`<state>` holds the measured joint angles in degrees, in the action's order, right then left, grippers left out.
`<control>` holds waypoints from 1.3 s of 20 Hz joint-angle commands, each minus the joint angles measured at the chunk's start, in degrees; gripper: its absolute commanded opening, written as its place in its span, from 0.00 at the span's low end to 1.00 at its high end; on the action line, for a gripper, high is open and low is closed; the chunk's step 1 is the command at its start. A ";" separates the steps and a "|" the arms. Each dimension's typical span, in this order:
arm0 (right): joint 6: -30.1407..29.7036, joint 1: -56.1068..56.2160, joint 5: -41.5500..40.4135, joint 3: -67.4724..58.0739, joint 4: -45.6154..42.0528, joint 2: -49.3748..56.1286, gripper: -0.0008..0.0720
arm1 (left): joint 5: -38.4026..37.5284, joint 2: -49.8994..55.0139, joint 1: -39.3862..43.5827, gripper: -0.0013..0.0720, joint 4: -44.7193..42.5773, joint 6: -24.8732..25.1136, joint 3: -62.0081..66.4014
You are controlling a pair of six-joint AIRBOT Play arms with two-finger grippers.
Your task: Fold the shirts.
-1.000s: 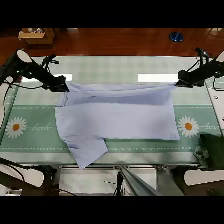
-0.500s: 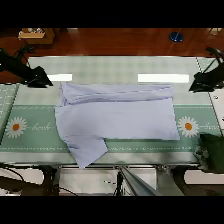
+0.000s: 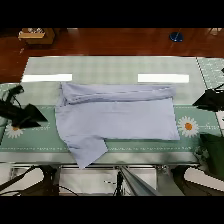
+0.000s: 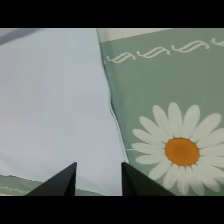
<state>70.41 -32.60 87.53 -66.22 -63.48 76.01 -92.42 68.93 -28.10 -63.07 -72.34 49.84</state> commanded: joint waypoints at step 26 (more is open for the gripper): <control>1.20 -6.47 -2.60 15.43 -3.23 -8.85 0.75 | 25.27 -1.36 16.52 0.06 11.08 4.11 -26.47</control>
<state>70.76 -36.47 83.50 -55.59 -65.06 67.42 -67.07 67.46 -10.83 -51.66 -69.23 23.42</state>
